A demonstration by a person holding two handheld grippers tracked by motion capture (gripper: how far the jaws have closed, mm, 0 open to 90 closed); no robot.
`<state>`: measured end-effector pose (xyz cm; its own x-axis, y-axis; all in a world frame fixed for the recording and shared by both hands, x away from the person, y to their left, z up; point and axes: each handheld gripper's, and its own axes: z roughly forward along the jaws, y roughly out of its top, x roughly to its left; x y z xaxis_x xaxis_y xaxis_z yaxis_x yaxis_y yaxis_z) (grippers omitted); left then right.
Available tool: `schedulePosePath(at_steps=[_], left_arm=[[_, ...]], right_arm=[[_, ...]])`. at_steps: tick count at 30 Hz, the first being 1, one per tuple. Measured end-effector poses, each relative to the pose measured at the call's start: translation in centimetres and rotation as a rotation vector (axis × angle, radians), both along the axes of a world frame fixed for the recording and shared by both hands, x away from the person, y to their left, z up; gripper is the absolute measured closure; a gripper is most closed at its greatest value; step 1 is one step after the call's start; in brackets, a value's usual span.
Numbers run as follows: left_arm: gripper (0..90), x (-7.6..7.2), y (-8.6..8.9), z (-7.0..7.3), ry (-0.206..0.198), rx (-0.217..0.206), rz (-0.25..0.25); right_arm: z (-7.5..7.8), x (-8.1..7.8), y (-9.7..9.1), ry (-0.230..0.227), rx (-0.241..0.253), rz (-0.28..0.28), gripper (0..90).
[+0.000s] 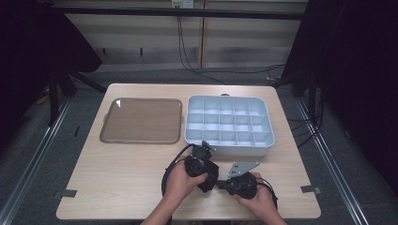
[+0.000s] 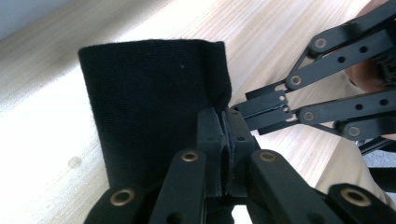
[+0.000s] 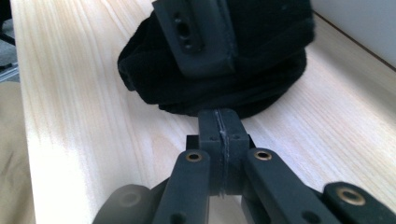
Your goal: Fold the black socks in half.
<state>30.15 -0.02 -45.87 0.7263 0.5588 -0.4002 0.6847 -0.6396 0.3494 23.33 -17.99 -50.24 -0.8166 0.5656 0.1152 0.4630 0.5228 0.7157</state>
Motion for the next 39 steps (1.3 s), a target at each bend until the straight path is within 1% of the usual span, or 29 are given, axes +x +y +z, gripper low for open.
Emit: schedulePosePath(at_steps=[2,6,8,12,13,15,16,18,21,24,29,31,34,37,39], left_arm=[[87.1,0.0,0.0,-0.1,-0.006,0.004,-0.004],[87.2,-0.2,-0.1,-0.1,-0.032,0.021,-0.016],[87.2,-0.3,-0.2,-0.1,-0.065,0.039,-0.021],[87.3,-0.5,-0.2,-0.1,-0.085,0.051,-0.026],[87.3,-0.5,-0.2,-0.2,-0.087,0.046,-0.020],[87.4,-0.7,-0.2,-0.3,-0.097,0.048,-0.022],[87.4,-0.7,-0.2,-0.3,-0.099,0.050,-0.029],[87.4,-0.7,-0.2,-0.4,-0.097,0.042,-0.019],[87.5,-0.7,-0.2,-0.4,-0.096,0.042,-0.022],[87.4,-0.8,0.0,-0.5,-0.108,0.029,-0.023],[87.4,-0.9,0.0,-0.4,-0.106,0.034,-0.026],[87.4,-0.8,0.0,-0.4,-0.101,0.031,-0.019],[87.3,-0.7,0.2,-0.3,-0.107,0.051,-0.019],[87.2,-0.6,0.5,-0.2,-0.111,0.067,0.001],[87.1,-0.6,0.8,-0.2,-0.113,0.063,-0.001]], right_arm=[[0.1,0.0,-0.1,-0.003,-0.011,-0.002,90.0],[0.1,-0.1,-0.4,-0.003,-0.014,-0.007,88.8],[0.2,-0.1,-0.5,-0.011,-0.022,-0.011,88.8],[0.6,0.0,-1.3,-0.012,0.005,-0.042,88.8],[0.6,0.0,-1.4,-0.016,0.003,-0.043,88.7],[0.6,0.0,-1.5,-0.016,0.005,-0.046,88.6],[0.6,0.0,-1.6,-0.016,0.003,-0.049,88.6],[0.7,0.0,-1.7,-0.019,0.003,-0.051,88.6],[0.8,0.0,-1.8,-0.016,0.006,-0.055,88.6],[0.9,0.0,-2.0,-0.021,0.006,-0.059,88.2],[0.9,0.1,-2.2,-0.021,0.011,-0.066,88.2],[0.9,0.1,-2.2,-0.021,0.009,-0.070,88.1],[1.0,0.1,-2.3,-0.023,0.010,-0.067,87.9],[1.0,0.1,-2.4,-0.022,0.012,-0.067,87.9],[1.0,0.1,-2.4,-0.021,0.013,-0.065,87.8]])
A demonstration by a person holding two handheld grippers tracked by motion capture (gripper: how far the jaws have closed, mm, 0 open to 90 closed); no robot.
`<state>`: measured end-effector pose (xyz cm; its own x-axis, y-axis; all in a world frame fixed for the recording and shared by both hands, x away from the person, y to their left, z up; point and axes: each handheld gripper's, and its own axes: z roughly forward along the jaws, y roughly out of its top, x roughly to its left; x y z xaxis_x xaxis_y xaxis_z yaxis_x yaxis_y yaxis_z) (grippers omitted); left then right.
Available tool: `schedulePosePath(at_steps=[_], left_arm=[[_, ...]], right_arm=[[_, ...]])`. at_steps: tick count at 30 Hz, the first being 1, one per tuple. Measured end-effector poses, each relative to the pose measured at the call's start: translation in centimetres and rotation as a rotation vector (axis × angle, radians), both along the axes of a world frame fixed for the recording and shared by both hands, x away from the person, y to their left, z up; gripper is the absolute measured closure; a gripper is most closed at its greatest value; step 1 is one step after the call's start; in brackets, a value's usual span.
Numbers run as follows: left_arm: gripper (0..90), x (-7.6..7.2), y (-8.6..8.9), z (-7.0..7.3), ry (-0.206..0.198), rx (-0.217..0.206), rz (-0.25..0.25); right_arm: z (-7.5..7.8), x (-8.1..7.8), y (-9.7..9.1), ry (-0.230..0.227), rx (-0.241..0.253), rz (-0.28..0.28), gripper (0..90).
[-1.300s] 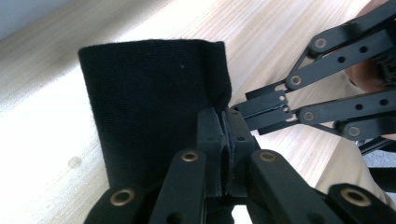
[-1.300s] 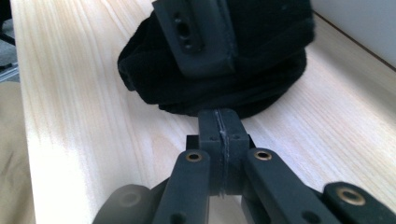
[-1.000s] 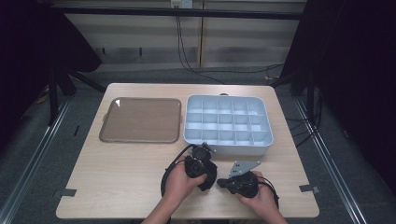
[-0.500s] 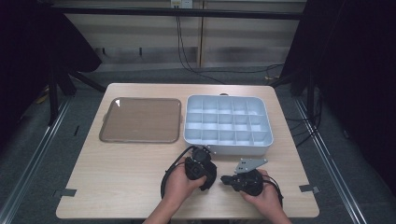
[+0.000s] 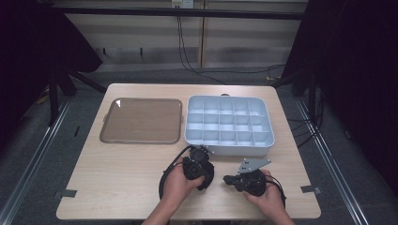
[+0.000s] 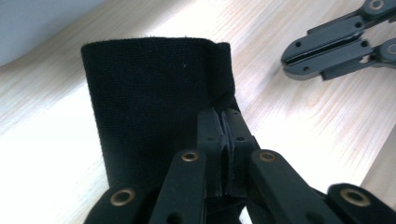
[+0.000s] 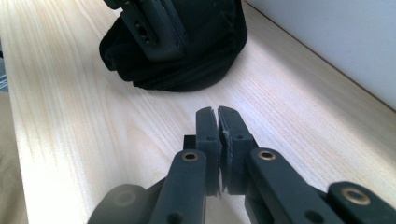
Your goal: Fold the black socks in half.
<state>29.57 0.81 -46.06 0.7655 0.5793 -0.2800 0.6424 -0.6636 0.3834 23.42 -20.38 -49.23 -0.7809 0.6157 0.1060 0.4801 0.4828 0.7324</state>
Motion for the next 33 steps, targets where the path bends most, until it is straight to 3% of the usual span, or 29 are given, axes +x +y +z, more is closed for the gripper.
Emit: schedulePosePath(at_steps=[11,18,33], left_arm=[[82.8,0.1,0.4,0.1,0.033,-0.035,0.014],[77.3,0.1,0.3,0.5,0.043,-0.031,0.005],[74.2,0.2,0.5,1.3,0.042,-0.031,-0.005]], right_arm=[[0.0,0.0,0.2,0.004,0.008,-0.006,85.6],[0.1,0.1,0.1,0.002,0.008,-0.002,85.8],[0.0,0.1,0.2,0.006,0.006,-0.001,85.9]])
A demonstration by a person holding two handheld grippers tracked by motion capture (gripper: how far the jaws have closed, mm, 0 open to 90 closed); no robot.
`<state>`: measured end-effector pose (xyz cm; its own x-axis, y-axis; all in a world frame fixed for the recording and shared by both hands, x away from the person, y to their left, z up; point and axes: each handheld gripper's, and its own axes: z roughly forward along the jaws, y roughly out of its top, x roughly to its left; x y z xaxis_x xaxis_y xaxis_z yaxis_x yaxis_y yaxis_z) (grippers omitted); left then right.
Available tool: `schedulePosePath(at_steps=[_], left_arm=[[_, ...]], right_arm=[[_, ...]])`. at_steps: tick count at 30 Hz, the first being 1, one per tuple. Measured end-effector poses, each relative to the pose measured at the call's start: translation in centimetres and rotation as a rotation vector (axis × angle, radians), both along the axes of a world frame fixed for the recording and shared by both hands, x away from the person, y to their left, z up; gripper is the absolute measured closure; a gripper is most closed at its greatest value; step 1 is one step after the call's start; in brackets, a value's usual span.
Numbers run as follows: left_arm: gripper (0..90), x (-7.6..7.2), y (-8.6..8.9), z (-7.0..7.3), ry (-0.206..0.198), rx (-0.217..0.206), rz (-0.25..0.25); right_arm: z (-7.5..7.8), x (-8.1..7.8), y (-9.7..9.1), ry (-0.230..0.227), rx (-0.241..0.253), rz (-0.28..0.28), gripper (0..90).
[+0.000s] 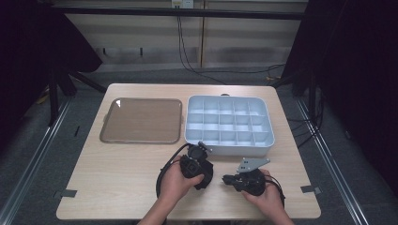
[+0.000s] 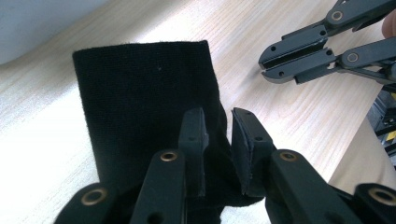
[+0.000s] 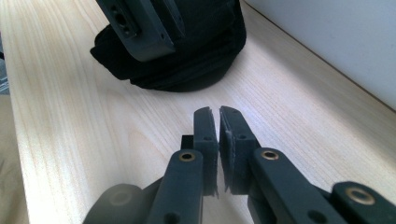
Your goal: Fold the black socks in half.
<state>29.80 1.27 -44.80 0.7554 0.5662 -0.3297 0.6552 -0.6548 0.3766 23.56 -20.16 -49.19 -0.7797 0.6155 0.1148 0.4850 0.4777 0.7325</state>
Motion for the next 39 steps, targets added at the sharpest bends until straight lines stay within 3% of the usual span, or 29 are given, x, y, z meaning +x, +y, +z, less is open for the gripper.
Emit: schedulePosePath(at_steps=[23,32,39], left_arm=[[67.5,0.3,1.0,1.2,-0.021,-0.001,0.020],[69.3,0.5,0.8,1.7,-0.036,-0.005,0.012],[80.8,0.9,0.3,0.9,-0.034,-0.004,0.040]], right_arm=[[-0.1,0.0,0.2,0.004,0.003,0.002,85.9],[-0.1,0.1,0.2,0.005,0.003,-0.001,86.0],[-0.1,0.1,0.3,0.002,-0.002,0.005,86.0]])
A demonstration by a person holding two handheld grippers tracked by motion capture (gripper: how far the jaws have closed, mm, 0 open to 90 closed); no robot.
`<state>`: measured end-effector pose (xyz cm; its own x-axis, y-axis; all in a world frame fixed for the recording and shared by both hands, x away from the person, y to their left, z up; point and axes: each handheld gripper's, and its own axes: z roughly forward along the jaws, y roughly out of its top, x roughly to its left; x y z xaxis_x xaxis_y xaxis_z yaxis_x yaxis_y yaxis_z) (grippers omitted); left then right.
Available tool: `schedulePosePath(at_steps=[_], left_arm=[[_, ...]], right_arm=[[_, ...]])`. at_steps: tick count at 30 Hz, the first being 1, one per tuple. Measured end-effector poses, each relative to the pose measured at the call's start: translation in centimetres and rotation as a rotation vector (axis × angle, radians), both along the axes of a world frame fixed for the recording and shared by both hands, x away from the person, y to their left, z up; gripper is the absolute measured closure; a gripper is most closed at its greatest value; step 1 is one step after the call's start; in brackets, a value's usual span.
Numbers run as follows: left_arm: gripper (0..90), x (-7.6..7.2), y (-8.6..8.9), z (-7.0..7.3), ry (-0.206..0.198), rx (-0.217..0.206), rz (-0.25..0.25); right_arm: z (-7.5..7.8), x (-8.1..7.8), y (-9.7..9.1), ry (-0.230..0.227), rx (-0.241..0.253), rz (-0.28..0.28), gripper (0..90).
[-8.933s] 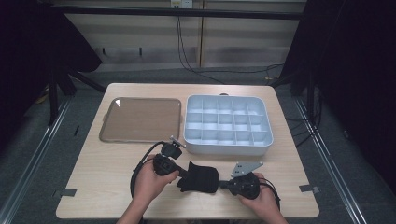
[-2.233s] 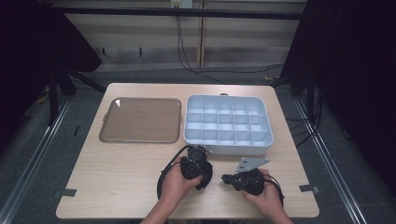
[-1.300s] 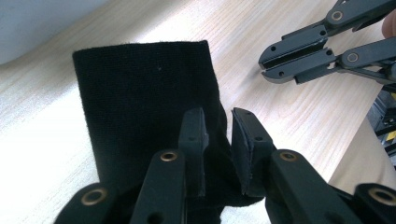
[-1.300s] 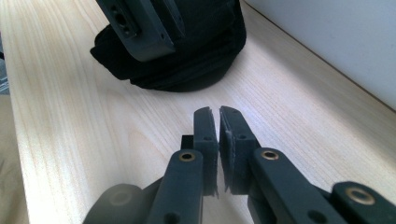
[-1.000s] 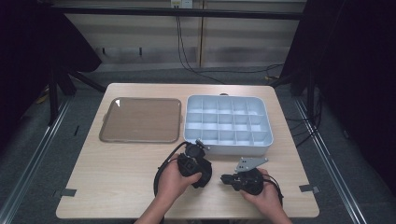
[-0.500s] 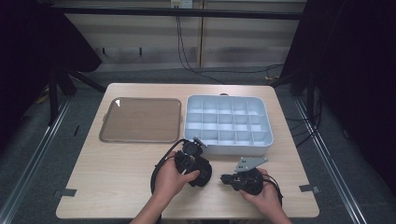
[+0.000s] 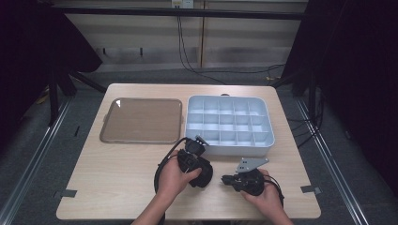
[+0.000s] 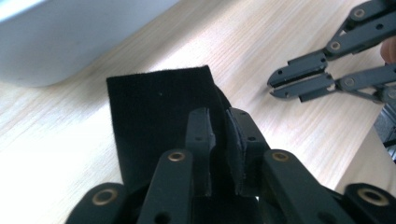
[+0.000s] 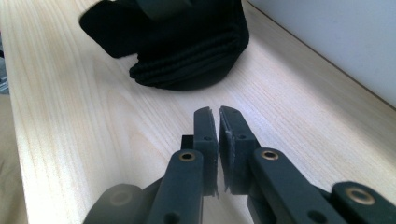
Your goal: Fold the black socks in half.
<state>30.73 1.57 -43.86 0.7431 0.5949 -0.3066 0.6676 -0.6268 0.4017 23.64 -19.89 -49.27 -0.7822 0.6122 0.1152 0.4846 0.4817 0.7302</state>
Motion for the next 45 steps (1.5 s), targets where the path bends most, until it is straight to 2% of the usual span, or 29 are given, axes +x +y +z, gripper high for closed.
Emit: schedulePosePath(at_steps=[2,5,6,11,14,21,25,30,45], left_arm=[[85.0,0.0,-0.5,-0.6,0.007,0.028,-0.022],[87.2,0.0,-0.9,-1.5,0.010,0.050,-0.024],[87.6,0.0,-0.9,-1.6,0.010,0.044,-0.025],[88.9,-0.5,-1.5,-2.1,-0.032,0.073,-0.042],[89.0,-0.6,-1.7,-2.1,-0.042,0.083,-0.045],[88.0,-0.5,-1.3,-2.1,-0.026,0.057,-0.044],[83.0,-0.6,-1.3,-1.6,-0.034,0.059,-0.057],[80.9,-0.6,-1.1,-1.1,-0.018,0.050,-0.069],[78.9,-0.4,-0.6,0.4,-0.042,0.023,-0.045]], right_arm=[[0.0,0.0,0.0,0.001,0.002,0.000,86.1],[0.0,0.0,-0.1,0.003,0.001,-0.003,86.2],[0.0,0.0,-0.1,0.002,0.000,-0.002,86.2],[0.1,0.0,-0.2,-0.003,0.004,-0.005,86.2],[0.2,0.0,-0.2,-0.003,0.003,-0.006,86.2],[0.2,0.0,-0.3,-0.006,0.006,-0.004,86.0],[0.1,0.0,-0.3,-0.004,0.001,-0.006,86.1],[0.2,0.0,-0.3,0.000,0.008,-0.011,86.0],[0.1,0.0,-0.2,-0.003,0.005,-0.005,86.0]])
